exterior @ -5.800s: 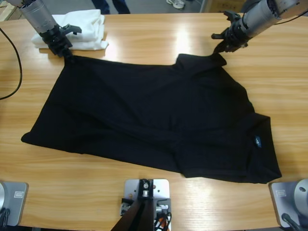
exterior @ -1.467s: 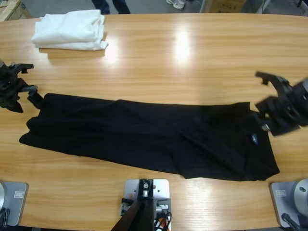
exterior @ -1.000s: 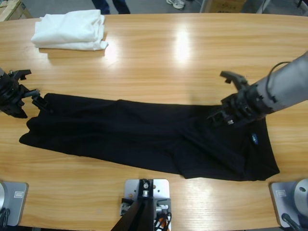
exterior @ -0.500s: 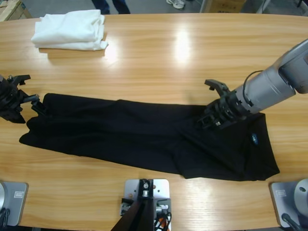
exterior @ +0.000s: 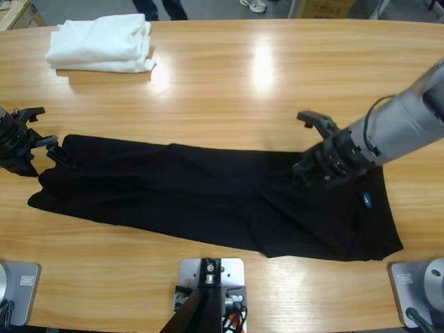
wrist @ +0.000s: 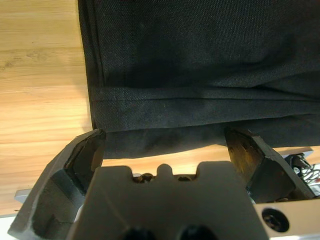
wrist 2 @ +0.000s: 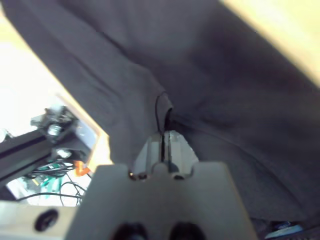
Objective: Fold clothes
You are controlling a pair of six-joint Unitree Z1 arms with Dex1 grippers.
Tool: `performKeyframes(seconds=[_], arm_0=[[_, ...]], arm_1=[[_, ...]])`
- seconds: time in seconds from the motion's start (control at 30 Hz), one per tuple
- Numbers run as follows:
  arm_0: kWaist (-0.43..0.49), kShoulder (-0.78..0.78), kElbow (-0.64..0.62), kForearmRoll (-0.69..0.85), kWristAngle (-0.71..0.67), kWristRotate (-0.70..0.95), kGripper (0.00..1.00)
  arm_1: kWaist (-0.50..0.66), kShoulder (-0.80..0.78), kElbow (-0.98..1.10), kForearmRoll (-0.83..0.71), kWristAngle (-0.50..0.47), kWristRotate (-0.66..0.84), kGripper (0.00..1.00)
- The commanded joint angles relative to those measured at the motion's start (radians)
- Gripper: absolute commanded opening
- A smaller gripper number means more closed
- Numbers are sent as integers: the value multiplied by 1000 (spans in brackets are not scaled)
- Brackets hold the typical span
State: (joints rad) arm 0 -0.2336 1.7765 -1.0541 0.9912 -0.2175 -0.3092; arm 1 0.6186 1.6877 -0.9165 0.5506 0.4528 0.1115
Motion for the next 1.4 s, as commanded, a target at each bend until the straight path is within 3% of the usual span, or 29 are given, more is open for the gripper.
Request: performKeyframes(seconds=[0.03, 0.3, 0.47, 0.5, 0.53, 0.57, 0.73, 0.8, 0.87, 0.97, 1.23, 1.4], arm_0=[[-8, -9, 36, -16, -13, 1, 973], [-9, -4, 36, -18, -17, 1, 991], [-9, 2, 34, -19, -17, 1, 991], [-9, 3, 34, -19, -17, 1, 991], [-9, 4, 34, -19, -17, 1, 991], [-9, 5, 34, -19, -18, 1, 991], [-6, 1, 32, -19, -18, -2, 996], [-1, -14, 36, -25, -14, -2, 1000], [-1, -20, 39, -30, -14, -1, 1000], [-3, -22, 43, -35, -14, 1, 1000], [-18, -40, 61, -42, -16, -5, 1000], [-32, -53, 65, -45, -16, -8, 1000]], arm_1=[[68, 95, -196, 116, -52, -102, 0], [90, 249, -280, 163, -50, -173, 0], [90, 245, -290, 193, -136, -160, 9], [90, 230, -290, 200, -163, -151, 293], [93, 206, -288, 201, -211, -134, 777], [99, 179, -286, 201, -256, -121, 982], [109, 1, -276, 211, -383, 35, 1000], [109, -61, -243, 239, -433, 185, 1000], [109, -95, -179, 289, -465, 436, 1000], [121, -113, -120, 353, -430, 828, 1000], [123, 23, -125, 342, -212, 1395, 1000], [176, 12, -38, 239, -215, 1652, 1000]])
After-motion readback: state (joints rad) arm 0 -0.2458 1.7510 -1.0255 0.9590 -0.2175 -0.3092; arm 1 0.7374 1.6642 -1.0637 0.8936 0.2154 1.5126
